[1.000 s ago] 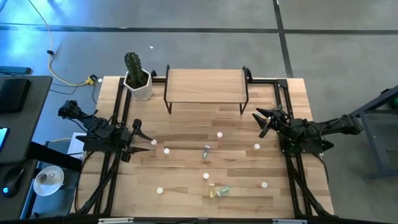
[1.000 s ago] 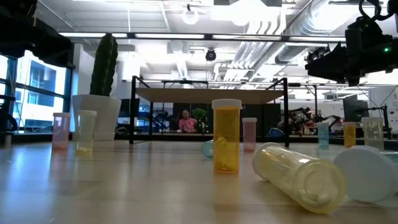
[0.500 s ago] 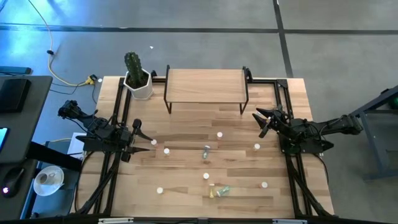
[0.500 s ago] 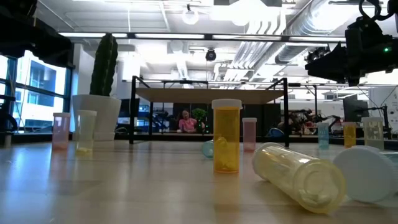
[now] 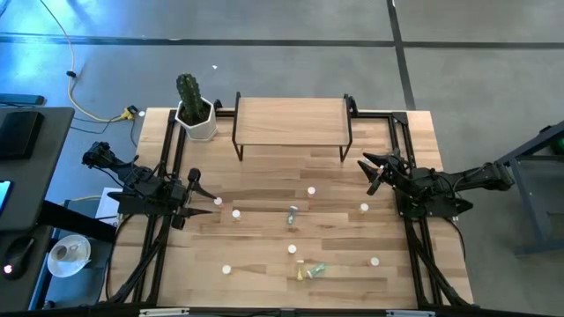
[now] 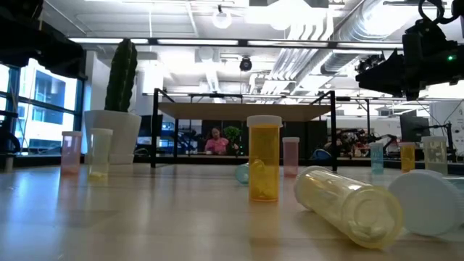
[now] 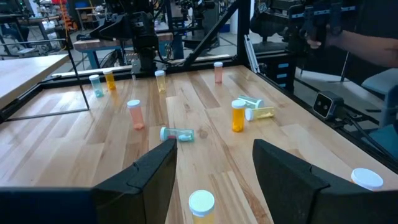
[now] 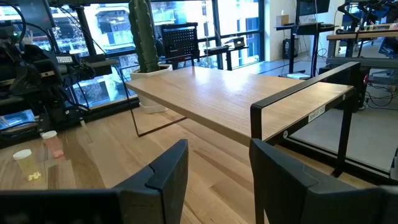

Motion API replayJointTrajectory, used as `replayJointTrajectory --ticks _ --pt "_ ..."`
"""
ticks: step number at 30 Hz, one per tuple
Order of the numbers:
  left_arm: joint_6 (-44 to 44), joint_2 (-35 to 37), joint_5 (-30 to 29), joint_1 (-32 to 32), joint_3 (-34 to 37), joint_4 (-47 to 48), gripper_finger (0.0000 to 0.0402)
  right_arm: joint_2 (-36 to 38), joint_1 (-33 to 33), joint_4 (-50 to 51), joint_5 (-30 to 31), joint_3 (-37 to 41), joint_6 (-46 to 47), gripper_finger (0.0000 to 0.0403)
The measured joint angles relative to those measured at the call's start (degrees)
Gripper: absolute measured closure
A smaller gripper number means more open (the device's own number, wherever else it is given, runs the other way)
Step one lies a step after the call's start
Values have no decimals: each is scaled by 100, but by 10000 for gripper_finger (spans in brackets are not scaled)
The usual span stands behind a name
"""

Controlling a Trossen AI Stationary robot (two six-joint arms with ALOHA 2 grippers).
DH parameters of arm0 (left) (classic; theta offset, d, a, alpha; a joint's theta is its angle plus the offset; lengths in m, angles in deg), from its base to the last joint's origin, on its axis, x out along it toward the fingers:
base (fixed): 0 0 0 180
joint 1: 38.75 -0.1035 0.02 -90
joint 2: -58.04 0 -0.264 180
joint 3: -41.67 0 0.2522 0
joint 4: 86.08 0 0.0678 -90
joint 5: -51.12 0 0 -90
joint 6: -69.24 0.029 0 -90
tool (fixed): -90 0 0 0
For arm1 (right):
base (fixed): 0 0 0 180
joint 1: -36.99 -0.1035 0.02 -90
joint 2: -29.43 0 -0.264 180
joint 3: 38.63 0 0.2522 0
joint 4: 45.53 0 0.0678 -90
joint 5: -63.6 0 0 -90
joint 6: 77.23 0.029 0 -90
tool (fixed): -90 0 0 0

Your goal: Pick and place medicine bottles onto shelf by color

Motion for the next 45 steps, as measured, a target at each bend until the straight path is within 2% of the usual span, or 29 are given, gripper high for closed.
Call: replayJointTrajectory --ticks 10,16,20,25,30,35,41,45 --pt "-182 0 -18 0 -2 -14 202 0 -2 -63 0 0 50 240" --pt "-182 0 -567 0 -2 -255 202 0 -2 -386 -13 1 425 240" --pt "-338 0 -596 0 -2 -379 202 -1 -1 -628 -19 1 455 240" --pt "-585 0 -602 0 -2 -595 202 -8 0 -685 -463 -108 437 238" --pt "-633 0 -603 0 -2 -603 202 -84 0 -745 -690 -306 363 216" --pt "-633 0 -625 0 -2 -603 202 -544 60 -1469 -794 -426 86 192" --pt "-633 0 -927 0 -2 -601 202 -1486 233 -2622 -1741 -426 -200 189" --pt "-632 0 -1058 0 -2 -599 202 -2184 281 -3090 -1913 -428 87 189"
